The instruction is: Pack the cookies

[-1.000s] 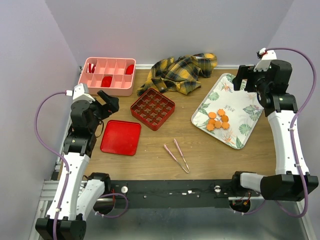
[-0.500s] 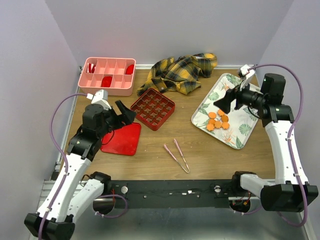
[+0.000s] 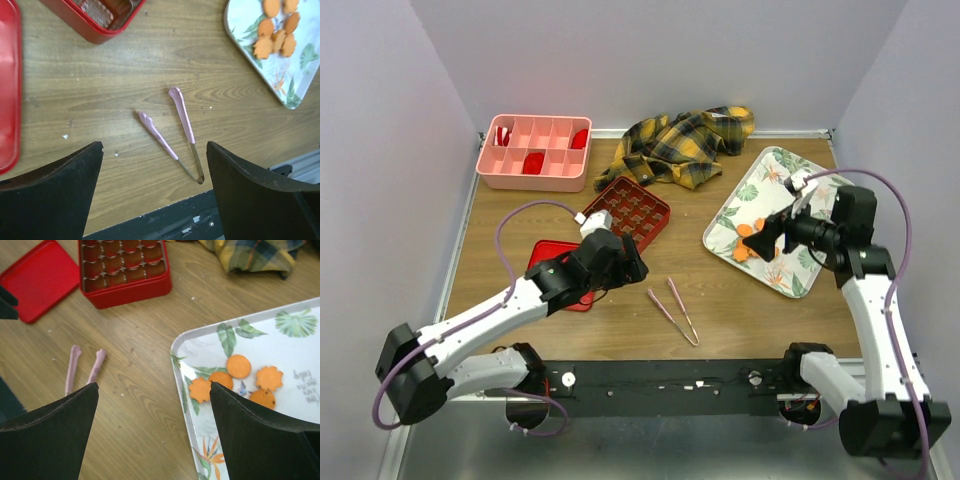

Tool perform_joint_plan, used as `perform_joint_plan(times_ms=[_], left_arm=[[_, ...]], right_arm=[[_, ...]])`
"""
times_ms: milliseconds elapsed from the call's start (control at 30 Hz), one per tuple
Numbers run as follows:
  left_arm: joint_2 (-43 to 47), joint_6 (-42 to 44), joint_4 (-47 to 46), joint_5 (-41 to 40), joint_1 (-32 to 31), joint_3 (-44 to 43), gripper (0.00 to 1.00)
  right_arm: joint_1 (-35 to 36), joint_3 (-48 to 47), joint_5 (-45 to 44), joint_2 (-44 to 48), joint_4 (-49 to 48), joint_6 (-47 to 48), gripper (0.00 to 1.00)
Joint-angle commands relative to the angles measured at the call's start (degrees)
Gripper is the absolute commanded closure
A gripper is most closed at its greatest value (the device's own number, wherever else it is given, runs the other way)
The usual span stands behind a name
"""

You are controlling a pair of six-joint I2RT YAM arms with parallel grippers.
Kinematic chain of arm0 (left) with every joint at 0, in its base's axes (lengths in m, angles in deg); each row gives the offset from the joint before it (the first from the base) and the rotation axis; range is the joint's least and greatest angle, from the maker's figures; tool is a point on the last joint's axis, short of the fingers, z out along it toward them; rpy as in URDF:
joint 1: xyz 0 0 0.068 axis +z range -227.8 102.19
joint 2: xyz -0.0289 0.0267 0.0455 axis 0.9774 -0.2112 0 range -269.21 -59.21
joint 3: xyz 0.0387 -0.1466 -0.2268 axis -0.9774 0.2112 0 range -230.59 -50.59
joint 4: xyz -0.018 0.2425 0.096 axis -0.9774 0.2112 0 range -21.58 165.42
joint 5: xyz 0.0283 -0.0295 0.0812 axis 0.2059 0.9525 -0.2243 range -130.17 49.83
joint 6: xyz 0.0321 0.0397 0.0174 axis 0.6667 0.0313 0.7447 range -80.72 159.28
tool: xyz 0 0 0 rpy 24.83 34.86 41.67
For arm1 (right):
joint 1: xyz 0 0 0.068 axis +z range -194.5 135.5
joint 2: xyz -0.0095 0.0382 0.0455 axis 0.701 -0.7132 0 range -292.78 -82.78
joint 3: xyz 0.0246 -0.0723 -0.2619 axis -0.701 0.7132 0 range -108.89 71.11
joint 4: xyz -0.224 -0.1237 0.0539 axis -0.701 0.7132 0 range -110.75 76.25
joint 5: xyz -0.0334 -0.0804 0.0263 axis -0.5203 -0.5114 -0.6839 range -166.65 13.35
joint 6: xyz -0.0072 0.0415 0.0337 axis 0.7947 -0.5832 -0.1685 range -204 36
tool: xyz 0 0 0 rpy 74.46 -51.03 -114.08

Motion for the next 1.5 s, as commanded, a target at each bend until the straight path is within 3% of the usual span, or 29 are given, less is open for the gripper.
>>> perform_joint_plan(times_ms=[0, 33, 100, 433, 800, 1067, 1467], left_arm=[[-5.3, -7.61, -1.91, -5.54, -3.97, -1.32, 0.07], [-7.31, -8.14, -1.82, -5.8, -4.41, -1.68, 0.08], [-9.08, -10.07, -1.73, -6.42, -5.38, -2.38, 0.11], [-20.23, -24.92, -0.16, -10.37, -10.57, -5.1, 0.31], [-35.8, -39.52, 20.58, -10.11, -14.88, -19.6, 0.44], [-40.02, -40.05, 20.5, -9.23, -14.88, -20.75, 0.44], [-45.39, -36.01, 17.69, -8.18, -13.21, -23.39, 0.63]], right_arm=[[0.32, 9.29, -5.42, 6.06, -12.24, -6.59, 0.01], [0.32, 8.5, -1.65, 4.14, -8.23, -5.87, 0.15], [0.41, 8.93, 3.21, 2.8, -6.87, -7.7, 0.25], [0.41, 16.49, 1.64, 8.51, -11.0, -7.0, 0.35], [0.41, 16.23, 0.06, 10.53, -9.94, -6.22, 0.35], [0.41, 16.76, -0.12, 11.59, -10.65, -6.74, 0.35], [0.41, 15.35, 0.32, 10.62, -9.77, -5.78, 0.35]])
